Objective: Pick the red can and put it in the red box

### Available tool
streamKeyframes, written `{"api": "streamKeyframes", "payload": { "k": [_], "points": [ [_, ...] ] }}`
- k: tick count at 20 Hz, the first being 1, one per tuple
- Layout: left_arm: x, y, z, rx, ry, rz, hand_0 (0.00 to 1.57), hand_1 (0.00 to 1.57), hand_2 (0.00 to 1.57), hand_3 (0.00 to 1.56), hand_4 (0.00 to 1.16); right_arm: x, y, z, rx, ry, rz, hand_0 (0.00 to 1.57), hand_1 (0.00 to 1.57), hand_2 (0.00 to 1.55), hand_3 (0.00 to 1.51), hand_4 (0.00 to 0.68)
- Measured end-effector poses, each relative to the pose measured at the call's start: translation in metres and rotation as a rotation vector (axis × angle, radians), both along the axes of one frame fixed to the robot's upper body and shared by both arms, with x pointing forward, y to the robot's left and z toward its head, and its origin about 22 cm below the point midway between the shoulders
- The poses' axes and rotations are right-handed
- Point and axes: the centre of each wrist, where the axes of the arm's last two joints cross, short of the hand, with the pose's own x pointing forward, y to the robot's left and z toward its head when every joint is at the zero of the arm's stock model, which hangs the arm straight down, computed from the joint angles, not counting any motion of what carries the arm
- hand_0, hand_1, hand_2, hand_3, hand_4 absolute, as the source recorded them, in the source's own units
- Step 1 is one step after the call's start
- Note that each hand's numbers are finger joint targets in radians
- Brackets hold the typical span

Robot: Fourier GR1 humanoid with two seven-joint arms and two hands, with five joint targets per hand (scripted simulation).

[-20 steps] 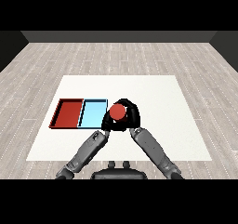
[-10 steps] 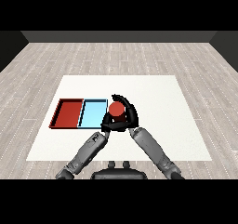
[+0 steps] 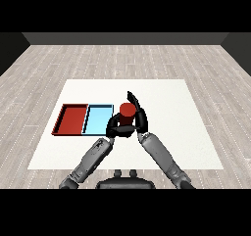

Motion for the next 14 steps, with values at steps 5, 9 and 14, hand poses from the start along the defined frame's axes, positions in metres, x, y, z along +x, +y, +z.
{"api": "streamKeyframes", "payload": {
  "k": [5, 9, 14],
  "points": [
    [-0.001, -0.001, 0.006, 0.002, -0.028, 0.001, 1.57, 1.57, 1.57, 1.48, 1.14, -0.001, -0.019, -0.003, -0.003, -0.008, -0.016, 0.00, 0.00, 0.00, 0.00, 0.000],
    [0.002, -0.001, 0.007, 0.005, -0.029, 0.001, 1.57, 1.57, 1.57, 1.48, 1.14, -0.002, -0.030, 0.008, 0.039, -0.022, -0.030, 0.00, 0.00, 0.00, 0.00, 0.000],
    [0.004, 0.012, 0.012, 0.027, -0.038, 0.033, 1.57, 1.57, 1.57, 1.47, 1.14, -0.019, -0.060, 0.015, 0.078, -0.059, -0.055, 0.00, 0.00, 0.00, 0.00, 0.000]
  ]
}}
